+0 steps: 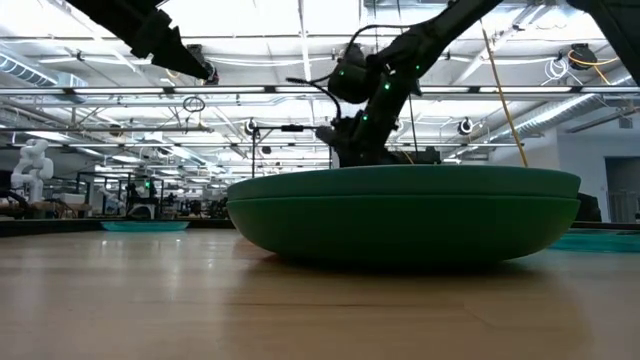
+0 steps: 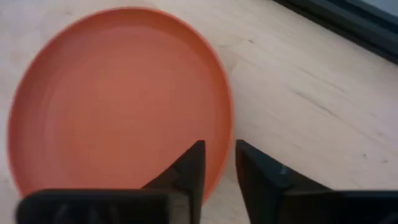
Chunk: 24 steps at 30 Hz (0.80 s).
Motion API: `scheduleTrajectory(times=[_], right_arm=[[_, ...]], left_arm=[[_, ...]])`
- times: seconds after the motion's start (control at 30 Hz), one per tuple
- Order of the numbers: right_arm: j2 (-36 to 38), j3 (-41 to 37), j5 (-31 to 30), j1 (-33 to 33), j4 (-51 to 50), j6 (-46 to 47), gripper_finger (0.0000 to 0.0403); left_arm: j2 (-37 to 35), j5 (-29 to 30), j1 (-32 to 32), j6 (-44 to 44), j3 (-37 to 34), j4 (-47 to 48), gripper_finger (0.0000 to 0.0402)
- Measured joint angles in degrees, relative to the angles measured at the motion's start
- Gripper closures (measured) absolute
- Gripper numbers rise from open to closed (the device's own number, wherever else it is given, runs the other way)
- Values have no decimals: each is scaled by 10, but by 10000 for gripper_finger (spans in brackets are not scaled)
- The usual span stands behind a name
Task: Stack plastic plates
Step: Stack the orange plate on the light green plate
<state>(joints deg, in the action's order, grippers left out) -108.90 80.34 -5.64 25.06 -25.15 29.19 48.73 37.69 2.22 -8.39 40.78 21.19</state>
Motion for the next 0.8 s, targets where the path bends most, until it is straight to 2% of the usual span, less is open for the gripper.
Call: scheduleTrajectory(times=[0.13,0.3,0.8], right_arm=[[-10,0,0,0,-7,15,281],[-24,0,0,0,-5,17,257],[-46,-1,0,-1,10,32,272]], left_arm=[[0,0,0,1,0,0,245],[0,0,0,1,0,0,245],[0,0,0,-3,0,0,245]])
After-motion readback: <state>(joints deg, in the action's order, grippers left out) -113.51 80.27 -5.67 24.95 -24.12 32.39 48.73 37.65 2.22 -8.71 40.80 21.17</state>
